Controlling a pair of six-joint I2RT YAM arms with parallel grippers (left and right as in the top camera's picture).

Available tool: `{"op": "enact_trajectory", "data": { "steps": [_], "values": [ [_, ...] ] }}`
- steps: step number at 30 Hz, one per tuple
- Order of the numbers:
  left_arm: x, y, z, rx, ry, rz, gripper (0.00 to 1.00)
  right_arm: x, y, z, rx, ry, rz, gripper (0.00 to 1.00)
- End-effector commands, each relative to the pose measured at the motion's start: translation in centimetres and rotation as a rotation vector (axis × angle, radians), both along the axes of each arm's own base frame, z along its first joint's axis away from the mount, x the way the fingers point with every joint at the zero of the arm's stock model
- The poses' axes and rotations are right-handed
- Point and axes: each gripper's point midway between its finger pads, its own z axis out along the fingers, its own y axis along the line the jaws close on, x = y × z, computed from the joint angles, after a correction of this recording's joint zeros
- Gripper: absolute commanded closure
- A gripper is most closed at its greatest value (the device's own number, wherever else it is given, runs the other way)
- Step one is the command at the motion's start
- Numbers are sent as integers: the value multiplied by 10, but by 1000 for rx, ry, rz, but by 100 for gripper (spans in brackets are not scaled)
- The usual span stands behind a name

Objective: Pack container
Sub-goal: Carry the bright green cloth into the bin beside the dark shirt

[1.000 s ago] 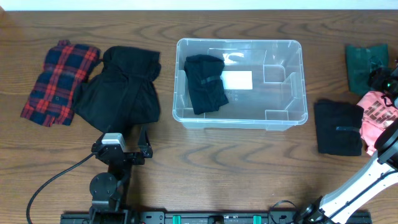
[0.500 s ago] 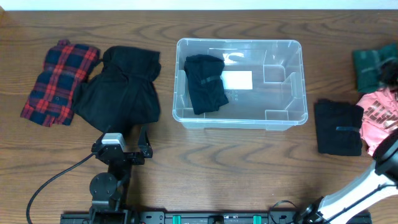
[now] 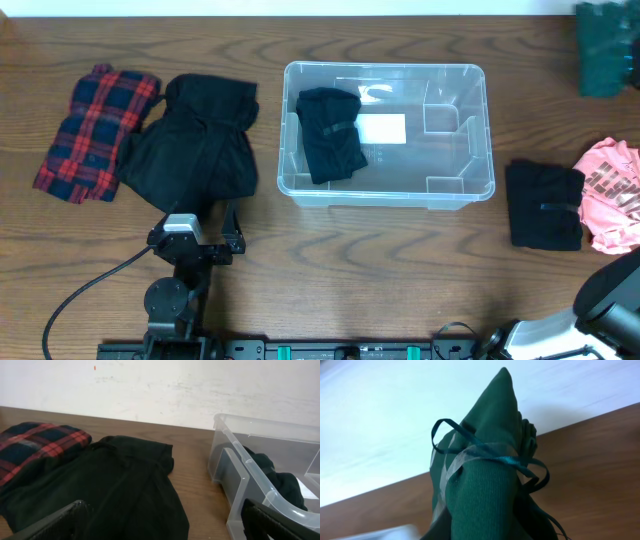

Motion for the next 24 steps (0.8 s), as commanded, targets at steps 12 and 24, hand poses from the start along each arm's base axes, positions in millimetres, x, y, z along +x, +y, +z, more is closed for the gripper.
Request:
{"op": "enact_trajectory", "data": {
  "steps": [12, 24],
  "values": [
    [-1, 1, -15, 3, 46, 10, 2, -6, 240, -28, 71, 304, 294, 99],
    [-1, 1, -15, 3, 46, 10, 2, -20, 336, -67, -27, 433, 158, 99]
  ]
}}
